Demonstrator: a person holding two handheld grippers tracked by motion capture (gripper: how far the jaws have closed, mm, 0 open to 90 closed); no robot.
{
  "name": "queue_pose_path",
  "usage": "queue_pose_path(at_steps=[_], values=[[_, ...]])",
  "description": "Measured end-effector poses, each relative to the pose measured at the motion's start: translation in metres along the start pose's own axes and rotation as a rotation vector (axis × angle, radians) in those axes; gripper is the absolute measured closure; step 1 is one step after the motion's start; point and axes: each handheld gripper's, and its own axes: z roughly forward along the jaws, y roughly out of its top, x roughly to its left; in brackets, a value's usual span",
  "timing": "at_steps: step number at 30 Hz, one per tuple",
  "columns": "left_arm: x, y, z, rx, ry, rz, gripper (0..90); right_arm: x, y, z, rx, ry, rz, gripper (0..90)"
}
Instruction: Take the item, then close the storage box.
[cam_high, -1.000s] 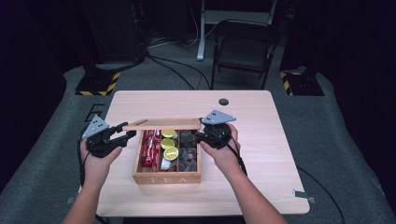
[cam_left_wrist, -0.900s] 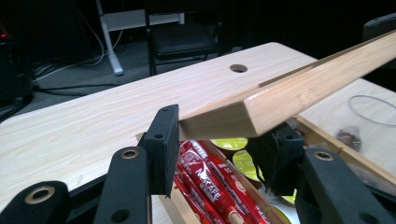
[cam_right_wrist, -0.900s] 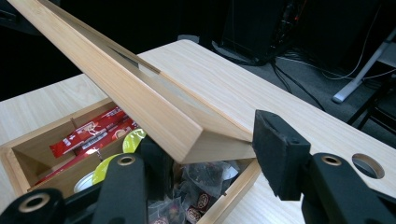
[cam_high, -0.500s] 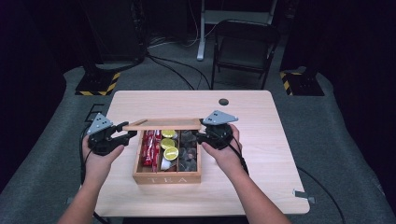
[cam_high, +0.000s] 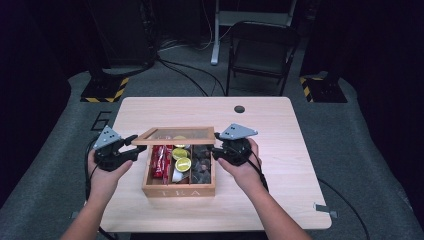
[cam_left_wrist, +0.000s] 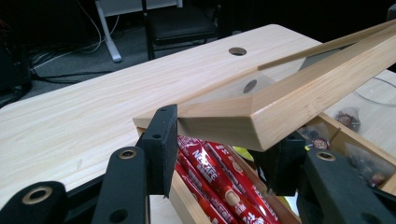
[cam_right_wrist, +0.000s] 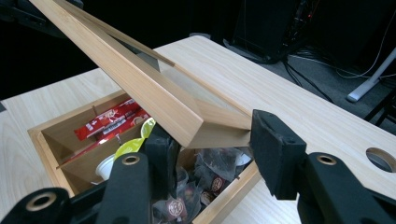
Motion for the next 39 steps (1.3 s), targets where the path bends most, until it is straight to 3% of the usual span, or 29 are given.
queue_pose_path(at_steps=[16,39], values=[[-0.003,-0.011,-0.003,-0.001,-0.011,0.01,51.5,0.005,-0.008,-0.004,0.02,0.017,-0.012,52.5],[-0.009,-0.033,-0.013,0.04,-0.055,0.038,51.6,0.019,-0.03,-0.017,0.033,0.046,-0.021,54.8]])
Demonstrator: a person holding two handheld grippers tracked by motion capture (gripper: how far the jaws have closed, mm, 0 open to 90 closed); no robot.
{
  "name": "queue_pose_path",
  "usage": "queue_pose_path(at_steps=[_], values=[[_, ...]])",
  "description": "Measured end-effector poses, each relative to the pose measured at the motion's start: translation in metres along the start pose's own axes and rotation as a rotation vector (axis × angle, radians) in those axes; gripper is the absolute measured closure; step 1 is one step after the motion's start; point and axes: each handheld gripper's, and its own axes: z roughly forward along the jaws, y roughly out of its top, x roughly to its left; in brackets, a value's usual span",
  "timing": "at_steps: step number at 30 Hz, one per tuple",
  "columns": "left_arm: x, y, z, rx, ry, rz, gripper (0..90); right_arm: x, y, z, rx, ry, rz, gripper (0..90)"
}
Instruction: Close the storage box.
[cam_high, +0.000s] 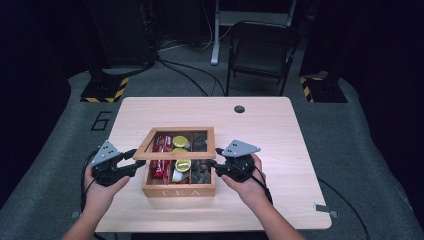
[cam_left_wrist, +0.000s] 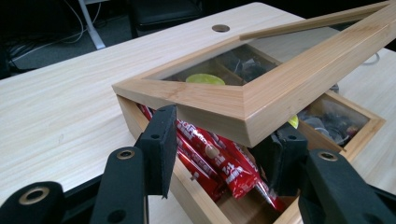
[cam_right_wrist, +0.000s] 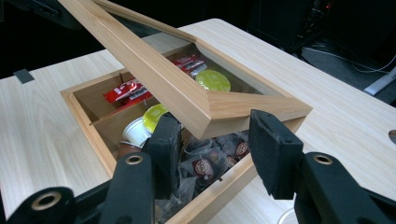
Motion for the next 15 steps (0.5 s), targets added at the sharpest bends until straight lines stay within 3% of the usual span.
queue_pose_path(at_steps=[15], values=[[-0.004,-0.011,-0.002,0.014,-0.014,-0.006,51.7,0.005,-0.012,-0.005,0.002,0.026,0.018,57.5]])
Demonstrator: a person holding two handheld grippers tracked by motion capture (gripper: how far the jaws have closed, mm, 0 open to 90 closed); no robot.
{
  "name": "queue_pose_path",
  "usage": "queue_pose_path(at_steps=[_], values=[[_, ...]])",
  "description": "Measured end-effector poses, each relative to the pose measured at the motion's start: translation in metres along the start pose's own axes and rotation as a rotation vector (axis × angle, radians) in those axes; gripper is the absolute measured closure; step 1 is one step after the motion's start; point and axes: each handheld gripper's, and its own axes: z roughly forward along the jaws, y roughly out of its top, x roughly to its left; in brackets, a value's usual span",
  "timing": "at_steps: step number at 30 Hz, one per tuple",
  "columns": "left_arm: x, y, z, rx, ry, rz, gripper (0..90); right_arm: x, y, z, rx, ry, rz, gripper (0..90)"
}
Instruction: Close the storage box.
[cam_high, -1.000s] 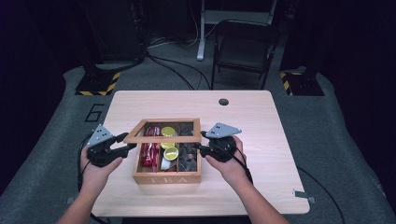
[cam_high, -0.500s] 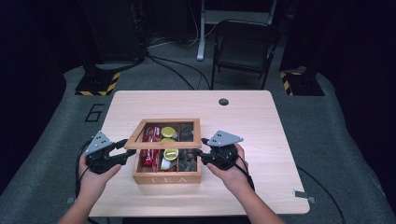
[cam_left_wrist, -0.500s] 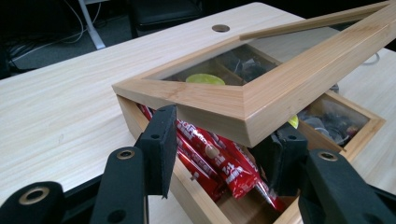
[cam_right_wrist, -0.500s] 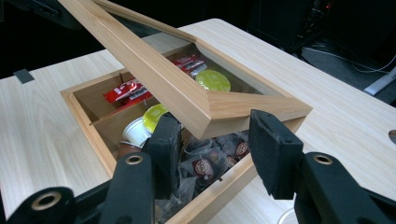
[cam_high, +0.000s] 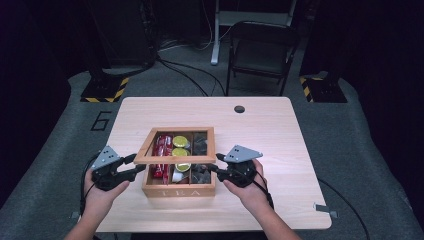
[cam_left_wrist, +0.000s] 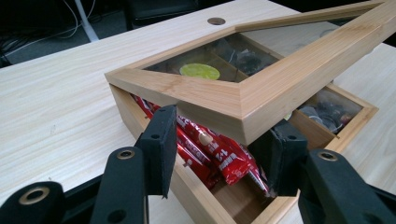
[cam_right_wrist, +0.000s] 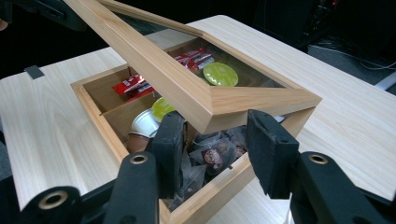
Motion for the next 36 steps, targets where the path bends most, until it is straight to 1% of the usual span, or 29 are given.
queue_pose_path(at_steps=[2,4,5,7,9,10,11,13,16,18,20,21,22,24,25,26,28,30,32,33,35,36], values=[[-0.002,-0.002,0.0,0.007,0.001,0.004,51.9,0.003,-0.005,-0.001,-0.009,-0.003,0.007,57.8],[-0.003,-0.005,-0.001,0.017,0.0,0.006,52.1,0.004,-0.007,-0.001,-0.01,-0.002,0.005,58.2],[-0.003,-0.007,0.0,0.015,0.0,0.006,52.1,0.005,-0.008,-0.002,-0.004,0.004,-0.002,58.4],[-0.005,-0.009,0.0,0.008,0.005,0.005,52.0,0.007,-0.012,-0.002,0.0,0.0,-0.011,58.6],[-0.006,-0.012,-0.001,0.028,-0.003,0.01,52.0,0.009,-0.014,-0.001,0.001,-0.003,-0.014,58.7],[-0.007,-0.013,-0.001,0.032,-0.002,0.016,52.0,0.01,-0.015,-0.001,0.004,-0.007,-0.005,58.9],[-0.008,-0.015,-0.001,0.032,-0.001,0.016,52.0,0.01,-0.017,-0.001,0.002,-0.005,-0.019,59.0],[-0.009,-0.017,-0.001,0.032,-0.001,0.016,51.9,0.012,-0.02,0.0,0.003,-0.008,-0.004,59.1],[-0.01,-0.02,-0.001,0.039,-0.003,0.016,51.9,0.013,-0.023,0.001,0.006,-0.007,0.001,58.9],[-0.012,-0.025,-0.001,0.046,-0.006,0.007,51.9,0.015,-0.027,0.002,0.02,0.0,-0.003,58.7],[-0.012,-0.027,0.0,0.046,-0.005,0.007,51.9,0.016,-0.03,0.003,0.023,-0.002,0.009,58.4],[-0.013,-0.03,0.001,0.06,-0.007,0.011,51.8,0.016,-0.032,0.002,0.023,0.006,0.004,58.7],[-0.013,-0.033,0.002,0.07,-0.009,0.01,51.8,0.017,-0.032,0.003,0.019,0.006,0.009,59.6],[-0.014,-0.035,0.003,0.072,-0.011,0.008,51.7,0.017,-0.034,0.003,0.012,0.01,0.009,60.1],[-0.016,-0.039,0.004,0.06,-0.001,0.01,51.8,0.017,-0.035,0.004,0.012,0.013,0.012,59.6],[-0.016,-0.04,0.004,0.061,-0.006,0.005,51.8,0.017,-0.035,0.005,0.009,0.013,0.009,59.4],[-0.017,-0.042,0.007,0.067,-0.012,0.003,52.0,0.019,-0.037,0.006,0.017,0.01,0.022,59.0],[-0.017,-0.044,0.008,0.065,-0.009,0.006,52.0,0.018,-0.038,0.006,0.019,0.017,0.02,58.9],[-0.017,-0.044,0.008,0.068,-0.012,0.004,52.2,0.018,-0.039,0.007,0.021,0.013,0.014,58.1],[-0.018,-0.046,0.009,0.065,-0.011,-0.001,52.2,0.019,-0.042,0.009,0.034,0.014,0.018,56.8],[-0.018,-0.047,0.009,0.073,-0.014,0.007,52.2,0.019,-0.044,0.01,0.034,0.014,0.029,56.5],[-0.019,-0.049,0.01,0.071,-0.014,0.003,52.2,0.019,-0.045,0.01,0.039,0.019,0.019,56.4]])
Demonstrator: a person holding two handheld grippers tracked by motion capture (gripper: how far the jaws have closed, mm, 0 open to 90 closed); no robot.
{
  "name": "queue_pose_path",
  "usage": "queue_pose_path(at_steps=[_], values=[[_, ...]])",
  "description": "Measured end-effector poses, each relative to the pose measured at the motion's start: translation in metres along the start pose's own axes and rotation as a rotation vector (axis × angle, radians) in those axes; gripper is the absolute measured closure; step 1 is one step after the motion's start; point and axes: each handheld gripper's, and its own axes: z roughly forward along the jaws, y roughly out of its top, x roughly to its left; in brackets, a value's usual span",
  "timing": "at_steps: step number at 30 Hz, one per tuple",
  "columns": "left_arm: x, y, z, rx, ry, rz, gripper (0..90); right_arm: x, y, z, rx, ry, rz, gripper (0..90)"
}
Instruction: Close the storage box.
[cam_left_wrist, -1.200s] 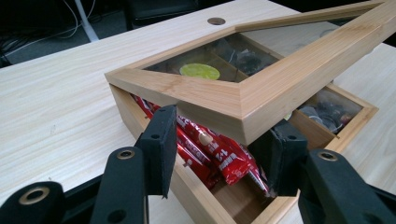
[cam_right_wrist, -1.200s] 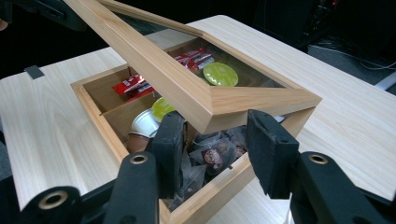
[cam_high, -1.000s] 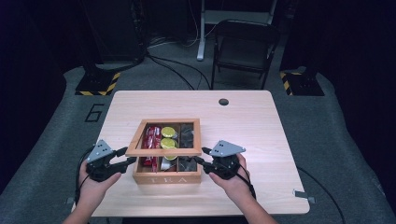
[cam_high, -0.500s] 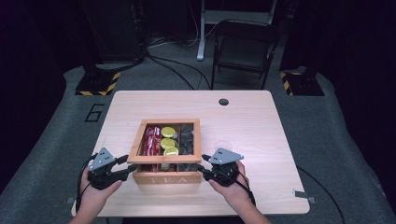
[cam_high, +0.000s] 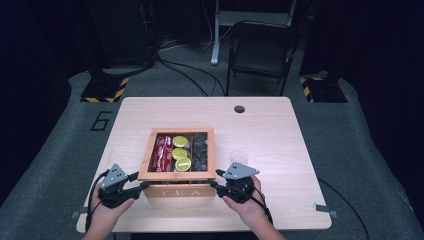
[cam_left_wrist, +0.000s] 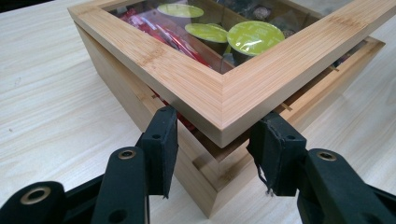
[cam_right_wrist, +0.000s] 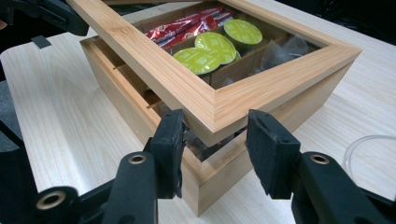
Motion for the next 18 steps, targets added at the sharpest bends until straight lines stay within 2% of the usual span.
queue_pose_path(at_steps=[6,8,14,18], values=[[0.0,-0.002,0.001,0.009,-0.005,0.005,52.2,0.001,-0.004,0.002,0.008,-0.006,0.008,56.6],[0.0,-0.003,0.002,-0.004,-0.002,-0.003,52.2,0.001,-0.006,0.003,0.018,-0.002,0.013,56.8],[0.0,-0.005,0.002,0.015,-0.013,0.006,52.2,0.001,-0.01,0.006,0.028,0.006,0.02,55.7],[-0.001,-0.006,0.002,0.022,-0.016,-0.005,52.2,0.001,-0.012,0.008,0.032,0.007,0.023,55.5]])
